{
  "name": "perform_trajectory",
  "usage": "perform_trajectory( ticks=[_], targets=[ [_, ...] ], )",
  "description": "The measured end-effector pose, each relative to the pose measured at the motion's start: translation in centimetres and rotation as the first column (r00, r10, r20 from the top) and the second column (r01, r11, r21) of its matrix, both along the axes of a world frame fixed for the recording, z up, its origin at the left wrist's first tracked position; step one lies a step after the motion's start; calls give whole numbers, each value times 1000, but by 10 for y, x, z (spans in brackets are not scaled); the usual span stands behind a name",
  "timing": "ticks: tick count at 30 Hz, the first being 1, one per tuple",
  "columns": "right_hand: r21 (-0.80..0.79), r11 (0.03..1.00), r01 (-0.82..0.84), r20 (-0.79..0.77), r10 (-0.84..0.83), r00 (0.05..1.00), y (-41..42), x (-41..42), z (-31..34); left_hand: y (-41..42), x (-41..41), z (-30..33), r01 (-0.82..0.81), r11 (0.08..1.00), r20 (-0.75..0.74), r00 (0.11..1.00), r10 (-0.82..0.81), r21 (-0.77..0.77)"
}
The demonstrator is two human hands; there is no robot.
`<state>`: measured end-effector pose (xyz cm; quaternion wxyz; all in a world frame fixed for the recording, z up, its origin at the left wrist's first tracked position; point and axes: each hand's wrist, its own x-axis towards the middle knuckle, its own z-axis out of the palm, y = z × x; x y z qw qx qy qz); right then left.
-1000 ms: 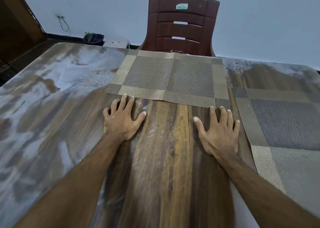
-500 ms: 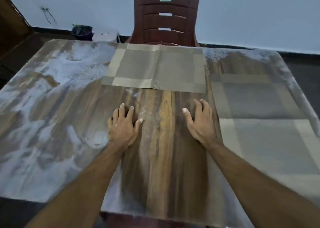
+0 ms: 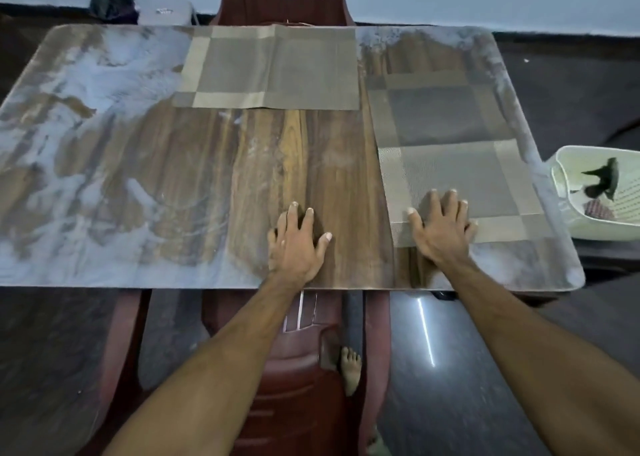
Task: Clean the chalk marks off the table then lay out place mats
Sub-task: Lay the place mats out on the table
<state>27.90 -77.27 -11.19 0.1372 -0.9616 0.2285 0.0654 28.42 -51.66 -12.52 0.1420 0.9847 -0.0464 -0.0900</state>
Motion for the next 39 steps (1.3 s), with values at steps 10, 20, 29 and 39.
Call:
perform_trajectory(
  ticks=[10,20,29,39],
  targets=[
    [241,953,-181,26,180,983,99,-40,21,-2,-47,17,-306,925,-106,951,289,-224],
    [93,978,-188,-99,197,975,78,-47,2,29,-56,17,-291,950,-65,956,285,-116],
    [463,791,-400,249,317,915,140,-16,35,37,-50,17,-213,976,-6,977,213,-33],
    [-5,940,-340,-47,340,939,83,-42,-8,95,-49,-7,-167,984,-117,978,173,60]
  ],
)
